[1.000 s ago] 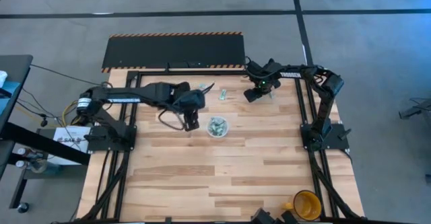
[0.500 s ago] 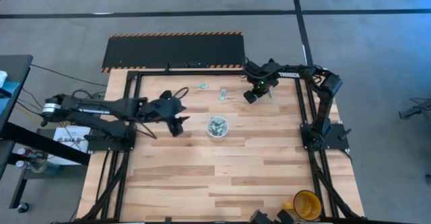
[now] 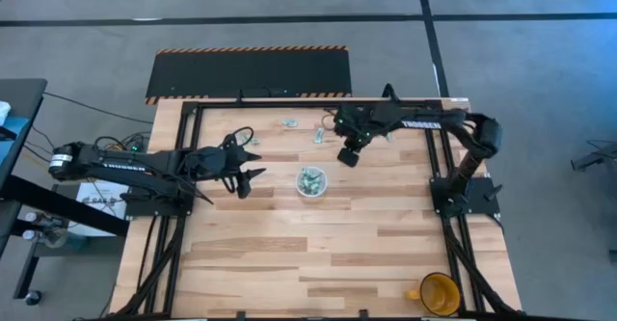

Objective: Pick and place Stevia / Truvia into bins
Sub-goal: Put the green stevia packet into the transparent container

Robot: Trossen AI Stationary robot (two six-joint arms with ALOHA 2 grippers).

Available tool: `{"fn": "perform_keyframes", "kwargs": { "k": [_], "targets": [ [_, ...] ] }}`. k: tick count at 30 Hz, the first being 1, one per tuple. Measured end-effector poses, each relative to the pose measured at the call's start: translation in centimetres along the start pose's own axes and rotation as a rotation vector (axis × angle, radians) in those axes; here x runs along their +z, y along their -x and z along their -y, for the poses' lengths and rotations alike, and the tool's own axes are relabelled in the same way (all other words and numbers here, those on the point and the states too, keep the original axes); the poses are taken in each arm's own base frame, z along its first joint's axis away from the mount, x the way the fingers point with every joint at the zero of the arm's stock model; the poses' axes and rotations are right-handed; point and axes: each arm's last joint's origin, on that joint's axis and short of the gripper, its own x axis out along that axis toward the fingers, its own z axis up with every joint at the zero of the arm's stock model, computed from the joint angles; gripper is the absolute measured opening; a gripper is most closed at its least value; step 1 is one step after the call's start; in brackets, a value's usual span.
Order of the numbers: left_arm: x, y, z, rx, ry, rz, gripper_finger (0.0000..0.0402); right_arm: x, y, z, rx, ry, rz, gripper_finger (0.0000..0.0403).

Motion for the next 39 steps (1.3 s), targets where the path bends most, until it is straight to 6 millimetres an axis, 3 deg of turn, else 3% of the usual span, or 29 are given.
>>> {"fn": "perform_keyframes", "kwargs": {
  "k": [7, 14, 25, 33, 39],
  "targets": [
    [0.0, 0.0, -0.2, 0.075, 0.003, 0.008, 0.0185, 1.4, 3.8, -6.9, 0.097, 0.213, 0.337, 0.0001],
    [0.0, 0.0, -0.4, 0.117, 0.003, 0.011, 0.0185, 1.3, 2.8, -10.7, 0.147, 0.308, 0.359, 0.0005],
    [-0.2, 0.0, -0.6, 0.149, 0.004, 0.0, 0.0185, 1.4, 1.0, -11.1, 0.15, 0.313, 0.326, 0.0031],
    [-0.3, 0.0, -0.6, 0.152, 0.007, -0.012, 0.0185, 1.6, 1.0, -10.7, 0.158, 0.311, 0.335, 0.0082],
    [-0.3, 0.0, -0.6, 0.151, 0.029, -0.01, 0.0185, 2.0, 1.5, -9.0, 0.115, 0.261, 0.346, 0.0115]
  ]
}}
